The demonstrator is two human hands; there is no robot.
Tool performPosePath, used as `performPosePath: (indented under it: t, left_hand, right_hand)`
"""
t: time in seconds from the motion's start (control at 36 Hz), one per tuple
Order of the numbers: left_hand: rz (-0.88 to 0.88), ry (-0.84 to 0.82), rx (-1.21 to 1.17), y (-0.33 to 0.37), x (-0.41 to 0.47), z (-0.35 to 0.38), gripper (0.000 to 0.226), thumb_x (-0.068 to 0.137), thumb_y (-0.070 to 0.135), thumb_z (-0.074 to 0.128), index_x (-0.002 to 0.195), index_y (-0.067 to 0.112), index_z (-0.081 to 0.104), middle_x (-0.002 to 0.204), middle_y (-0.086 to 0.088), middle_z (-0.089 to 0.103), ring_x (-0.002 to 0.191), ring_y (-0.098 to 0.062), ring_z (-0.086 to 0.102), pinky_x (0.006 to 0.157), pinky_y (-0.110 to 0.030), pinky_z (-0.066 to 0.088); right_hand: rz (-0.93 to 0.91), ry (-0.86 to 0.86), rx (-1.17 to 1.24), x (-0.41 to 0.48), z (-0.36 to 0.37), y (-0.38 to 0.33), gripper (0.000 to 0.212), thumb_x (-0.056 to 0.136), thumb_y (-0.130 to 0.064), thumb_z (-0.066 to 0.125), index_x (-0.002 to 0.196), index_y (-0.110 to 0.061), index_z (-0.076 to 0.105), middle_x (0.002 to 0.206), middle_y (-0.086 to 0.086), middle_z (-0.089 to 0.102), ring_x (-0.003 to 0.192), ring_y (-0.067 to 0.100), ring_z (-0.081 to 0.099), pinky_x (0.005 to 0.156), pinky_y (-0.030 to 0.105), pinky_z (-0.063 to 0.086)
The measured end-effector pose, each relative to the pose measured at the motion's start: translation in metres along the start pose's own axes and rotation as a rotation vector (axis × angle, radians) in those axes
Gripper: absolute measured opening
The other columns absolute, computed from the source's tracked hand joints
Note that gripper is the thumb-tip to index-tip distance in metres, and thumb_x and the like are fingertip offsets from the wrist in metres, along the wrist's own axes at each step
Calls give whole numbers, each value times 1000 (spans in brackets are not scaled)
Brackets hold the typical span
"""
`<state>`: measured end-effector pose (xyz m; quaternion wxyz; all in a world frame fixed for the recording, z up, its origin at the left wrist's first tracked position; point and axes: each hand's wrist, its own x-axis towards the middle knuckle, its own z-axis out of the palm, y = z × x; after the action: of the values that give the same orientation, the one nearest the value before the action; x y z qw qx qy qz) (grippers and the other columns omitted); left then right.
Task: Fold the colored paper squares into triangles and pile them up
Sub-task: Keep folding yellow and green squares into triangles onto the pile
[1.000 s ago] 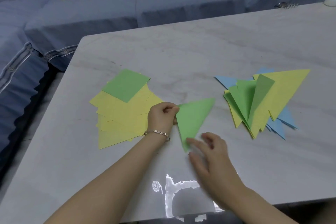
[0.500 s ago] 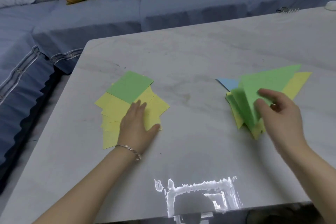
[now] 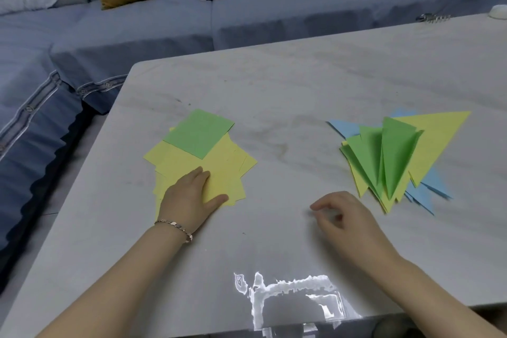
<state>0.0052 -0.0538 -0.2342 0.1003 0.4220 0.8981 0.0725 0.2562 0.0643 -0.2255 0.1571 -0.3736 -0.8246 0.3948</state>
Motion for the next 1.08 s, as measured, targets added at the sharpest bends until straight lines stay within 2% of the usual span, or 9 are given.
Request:
performPosePath:
  t: [0.14, 0.36, 0.47, 0.58, 0.69, 0.78, 0.86, 0.97, 1.08]
  left_hand:
    - [-55, 9, -57, -3, 1, 2, 80, 76, 58, 61, 140, 20, 32, 152, 3, 24, 138, -15, 26, 110, -33, 24]
    - [-64, 145, -90, -4, 7, 7, 46, 91, 32, 51, 132, 12, 44, 137, -4, 47, 122, -26, 44, 96, -36, 35]
    - [-90, 220, -179, -9, 15, 9, 36, 91, 21, 53, 124, 4, 52, 129, -11, 51, 117, -31, 45, 93, -37, 35]
    - [-61, 282, -158, -10, 17, 4, 24, 93, 11, 44, 109, 2, 59, 110, -14, 60, 101, -31, 52, 74, -33, 38]
    - [0, 351, -24, -9, 12, -7, 26, 89, 8, 45, 104, 8, 67, 100, -8, 68, 95, -31, 59, 69, -34, 44]
    - [147, 594, 12, -5, 2, -15, 28, 81, 19, 45, 79, 12, 72, 73, -3, 70, 70, -26, 64, 55, -27, 45]
    - [390, 776, -125, 8, -10, -20, 17, 77, 8, 55, 79, 10, 71, 77, -2, 70, 79, -16, 56, 63, -29, 44]
    - [651, 637, -404, 34, -28, -28, 24, 73, 4, 53, 86, 19, 65, 92, 3, 67, 94, -16, 56, 82, -30, 44]
    - [603, 422, -661, 54, -44, -23, 27, 70, 10, 50, 83, 29, 63, 111, 14, 59, 113, -7, 52, 96, -18, 38]
  right_hand:
    - [5, -65, -15, 0, 2, -4, 21, 86, -7, 54, 86, -27, 60, 94, -10, 56, 91, 3, 51, 77, 1, 32]
    - [4, -102, -37, 2, 2, -6, 22, 86, -8, 53, 84, -29, 61, 93, -9, 61, 90, 4, 55, 81, 16, 39]
    - [-13, -107, -56, 3, 2, -5, 25, 87, -10, 53, 82, -34, 58, 92, -11, 61, 89, 2, 55, 80, 15, 39]
    - [-24, -112, -55, 4, 2, -4, 28, 88, -11, 53, 80, -38, 55, 93, -13, 60, 89, -1, 54, 79, 13, 38]
    - [-32, -106, -41, 6, 2, -4, 29, 88, -10, 53, 80, -38, 55, 94, -13, 60, 91, 0, 54, 82, 16, 39]
    - [-61, -55, -12, 8, 4, -3, 32, 87, -9, 54, 86, -41, 52, 98, -15, 58, 93, 2, 55, 81, 10, 38]
    - [-137, 80, 59, 9, 8, -3, 53, 84, -9, 63, 108, -49, 39, 113, -12, 46, 101, -4, 49, 80, 1, 34]
    - [-292, 180, 92, 12, 9, -6, 81, 73, -30, 74, 129, -58, 23, 134, -17, 21, 118, -10, 32, 95, 9, 32]
    - [-482, 235, 65, 12, 5, -5, 43, 75, -37, 62, 116, -46, 50, 136, -17, 30, 124, 3, 34, 98, 11, 28]
